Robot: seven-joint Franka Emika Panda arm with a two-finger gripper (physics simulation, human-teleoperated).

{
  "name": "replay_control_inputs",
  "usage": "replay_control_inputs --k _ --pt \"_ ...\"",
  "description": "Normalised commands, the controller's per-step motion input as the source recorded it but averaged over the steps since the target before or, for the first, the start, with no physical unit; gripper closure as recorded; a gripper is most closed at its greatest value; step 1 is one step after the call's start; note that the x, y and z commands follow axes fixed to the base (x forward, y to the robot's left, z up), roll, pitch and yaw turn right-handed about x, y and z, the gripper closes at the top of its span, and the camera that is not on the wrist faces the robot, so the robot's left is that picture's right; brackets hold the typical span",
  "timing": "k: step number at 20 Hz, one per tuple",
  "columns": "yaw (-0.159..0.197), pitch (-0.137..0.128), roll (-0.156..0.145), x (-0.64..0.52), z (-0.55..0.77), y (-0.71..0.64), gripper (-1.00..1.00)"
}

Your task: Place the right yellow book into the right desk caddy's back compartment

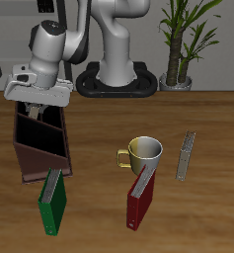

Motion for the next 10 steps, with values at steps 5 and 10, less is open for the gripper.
replay_control_inputs --k 5,10 --pt "0.000 0.039 0.001 -0.03 -0.25 -0.06 1.00" --pt "0.016 0.013 -0.005 0.03 -0.14 -0.04 1.00"
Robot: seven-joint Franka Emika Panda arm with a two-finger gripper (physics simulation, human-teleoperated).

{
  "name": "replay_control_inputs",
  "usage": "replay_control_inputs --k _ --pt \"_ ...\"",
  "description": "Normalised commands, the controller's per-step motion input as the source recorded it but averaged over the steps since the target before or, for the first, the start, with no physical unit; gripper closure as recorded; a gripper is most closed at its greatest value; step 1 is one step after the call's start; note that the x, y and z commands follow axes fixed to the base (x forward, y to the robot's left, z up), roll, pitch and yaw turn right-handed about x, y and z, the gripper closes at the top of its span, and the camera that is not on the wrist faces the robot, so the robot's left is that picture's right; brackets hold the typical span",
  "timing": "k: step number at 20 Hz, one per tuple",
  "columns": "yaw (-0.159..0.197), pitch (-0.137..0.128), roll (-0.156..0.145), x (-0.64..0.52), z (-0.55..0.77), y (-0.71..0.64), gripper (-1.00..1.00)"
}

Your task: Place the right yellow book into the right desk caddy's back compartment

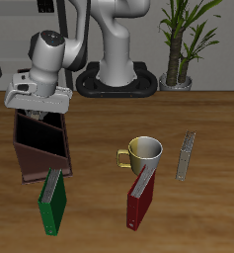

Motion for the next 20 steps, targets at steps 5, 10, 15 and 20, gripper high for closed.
replay_control_inputs --k 5,10,15,20 --pt "-0.005 0.021 -0.025 0.01 -0.10 -0.06 1.00" --pt "-0.009 0.023 -0.026 -0.01 -0.03 -0.05 -1.00" --pt "-0.010 -0.025 0.001 -0.01 0.16 0.04 -1.00" --pt "-0.013 -0.018 0.020 -0.04 0.20 0.12 -1.00"
